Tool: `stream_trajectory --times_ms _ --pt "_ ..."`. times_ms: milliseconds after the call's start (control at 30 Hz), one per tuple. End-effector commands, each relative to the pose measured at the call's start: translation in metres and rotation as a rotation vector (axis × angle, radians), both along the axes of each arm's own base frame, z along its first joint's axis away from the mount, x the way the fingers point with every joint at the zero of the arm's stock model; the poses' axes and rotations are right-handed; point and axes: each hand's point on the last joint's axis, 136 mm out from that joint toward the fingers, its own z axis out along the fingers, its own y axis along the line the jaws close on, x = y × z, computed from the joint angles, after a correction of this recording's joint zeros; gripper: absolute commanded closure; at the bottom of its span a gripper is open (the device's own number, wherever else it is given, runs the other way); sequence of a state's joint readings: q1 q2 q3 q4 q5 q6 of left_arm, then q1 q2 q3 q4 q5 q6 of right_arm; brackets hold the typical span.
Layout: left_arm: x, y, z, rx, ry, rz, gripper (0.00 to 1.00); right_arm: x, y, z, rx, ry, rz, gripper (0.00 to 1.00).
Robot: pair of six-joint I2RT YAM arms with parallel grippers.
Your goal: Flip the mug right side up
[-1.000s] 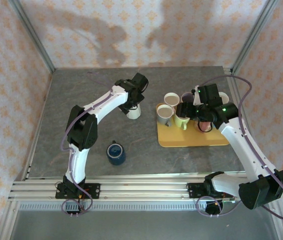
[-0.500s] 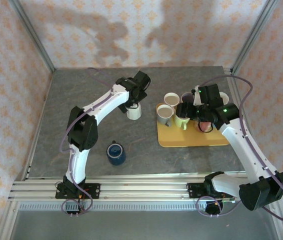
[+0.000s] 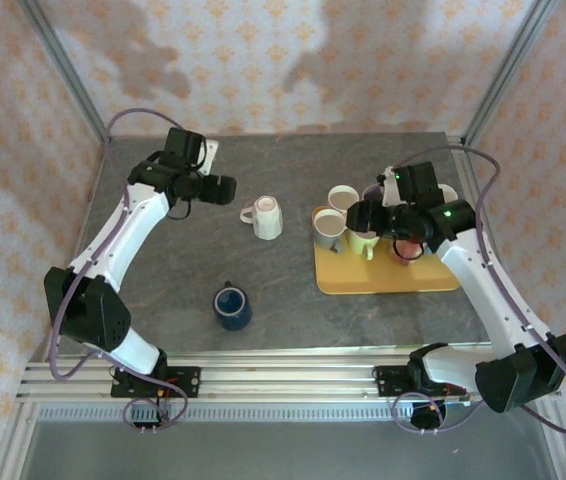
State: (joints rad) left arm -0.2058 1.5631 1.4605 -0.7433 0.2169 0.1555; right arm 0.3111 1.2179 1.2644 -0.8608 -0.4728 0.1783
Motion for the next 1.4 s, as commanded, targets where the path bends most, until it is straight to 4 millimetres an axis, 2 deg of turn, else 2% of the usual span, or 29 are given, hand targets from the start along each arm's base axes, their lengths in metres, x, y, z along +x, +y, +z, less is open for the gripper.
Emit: stream_trajectory --times_ms 0,67,167,333,467,500,533,633,733,800,867,967,1367 --pt "-0.017 -0.009 -0.044 0.263 0.024 -0.546 0.11 0.001 0.002 0.006 0.005 0.004 0.026 0.32" --pt "-0.004 -0.010 -0.052 0.277 0.006 -0.598 0.11 0.002 0.004 0.003 0.008 0.017 0.029 0.32" --pt "0.014 -0.013 -0.059 0.229 -0.023 -0.660 0.18 0.004 0.006 -0.002 0.011 0.033 0.036 0.32" --pt "0.024 -0.025 -0.072 0.251 -0.068 -0.830 0.21 0.005 0.011 -0.005 0.015 0.054 0.064 0.32" --pt "0.036 -0.031 -0.081 0.231 -0.028 -0.884 0.32 0.007 0.014 -0.001 0.023 0.053 0.080 0.32" --pt "0.040 -0.032 -0.079 0.233 -0.038 -0.890 0.33 0.008 0.014 -0.001 0.023 0.053 0.080 0.32" --pt "0.043 -0.034 -0.088 0.223 -0.025 -0.909 0.33 0.008 0.014 0.000 0.024 0.049 0.081 0.31" --pt "0.048 -0.042 -0.087 0.194 -0.034 -0.962 0.38 0.009 0.014 0.000 0.023 0.054 0.078 0.31" --pt "0.049 -0.045 -0.093 0.191 -0.017 -1.007 0.39 0.010 0.015 -0.003 0.024 0.065 0.076 0.31" --pt "0.040 -0.046 -0.100 0.202 -0.007 -1.096 0.39 0.012 0.016 -0.004 0.027 0.068 0.073 0.31" --pt "0.032 -0.047 -0.105 0.194 -0.005 -1.171 0.43 0.014 0.016 -0.004 0.030 0.069 0.070 0.31" --pt "0.038 -0.051 -0.108 0.169 -0.020 -1.155 0.44 0.016 0.019 -0.005 0.036 0.080 0.072 0.31" --pt "0.038 -0.066 -0.118 0.082 -0.045 -1.231 0.45 0.020 0.022 -0.009 0.048 0.116 0.063 0.30"
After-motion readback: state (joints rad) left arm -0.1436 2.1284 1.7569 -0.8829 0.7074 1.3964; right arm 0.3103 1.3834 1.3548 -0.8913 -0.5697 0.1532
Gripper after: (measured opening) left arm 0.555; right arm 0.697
